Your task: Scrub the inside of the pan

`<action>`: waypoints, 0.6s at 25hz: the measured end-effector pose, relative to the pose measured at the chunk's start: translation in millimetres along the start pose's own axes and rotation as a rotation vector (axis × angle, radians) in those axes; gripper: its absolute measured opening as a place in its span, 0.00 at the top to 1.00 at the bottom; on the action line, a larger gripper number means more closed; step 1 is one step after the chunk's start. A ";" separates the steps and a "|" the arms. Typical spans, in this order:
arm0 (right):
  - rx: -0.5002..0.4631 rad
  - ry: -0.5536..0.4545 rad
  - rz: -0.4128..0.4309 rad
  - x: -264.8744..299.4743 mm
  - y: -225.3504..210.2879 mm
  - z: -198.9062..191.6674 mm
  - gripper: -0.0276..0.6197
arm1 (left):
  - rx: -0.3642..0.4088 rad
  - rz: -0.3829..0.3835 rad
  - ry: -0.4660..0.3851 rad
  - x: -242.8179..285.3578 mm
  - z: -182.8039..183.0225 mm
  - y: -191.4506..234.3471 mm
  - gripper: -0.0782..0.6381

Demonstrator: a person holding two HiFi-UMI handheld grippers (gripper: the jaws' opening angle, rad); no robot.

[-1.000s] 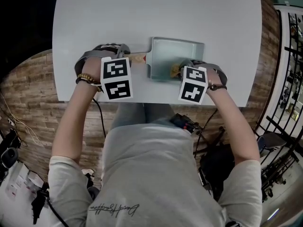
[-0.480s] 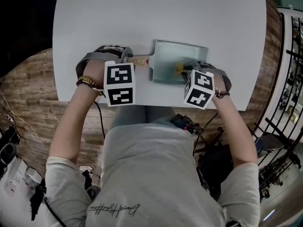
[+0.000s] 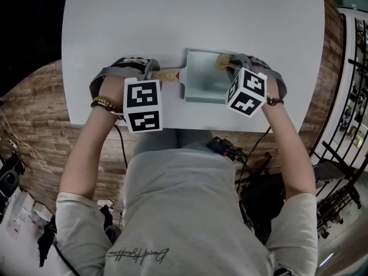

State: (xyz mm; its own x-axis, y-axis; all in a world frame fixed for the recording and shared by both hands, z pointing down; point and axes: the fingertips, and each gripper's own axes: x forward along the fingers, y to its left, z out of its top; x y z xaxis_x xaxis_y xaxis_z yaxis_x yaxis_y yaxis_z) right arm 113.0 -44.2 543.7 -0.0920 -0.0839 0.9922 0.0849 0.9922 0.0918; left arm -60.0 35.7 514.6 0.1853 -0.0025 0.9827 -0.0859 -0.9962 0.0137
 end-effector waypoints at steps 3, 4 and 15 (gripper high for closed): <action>0.006 -0.015 0.001 1.5 -0.4 1.9 0.85 | -0.010 0.005 0.003 1.1 -2.7 0.4 0.68; 0.006 -0.019 0.001 2.0 -1.1 2.4 0.85 | -0.017 0.008 0.003 1.4 -3.4 1.2 0.68; -0.005 0.062 0.057 2.7 11.1 -11.3 0.85 | -0.061 0.031 0.009 4.6 -4.6 11.1 0.68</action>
State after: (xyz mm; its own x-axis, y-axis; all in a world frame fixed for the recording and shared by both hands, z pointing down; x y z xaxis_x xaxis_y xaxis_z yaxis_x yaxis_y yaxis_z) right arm 125.0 -34.4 548.4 -0.0258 -0.0331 0.9991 0.0928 0.9951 0.0354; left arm -64.6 25.0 520.1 0.1726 -0.0320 0.9845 -0.1506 -0.9886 -0.0057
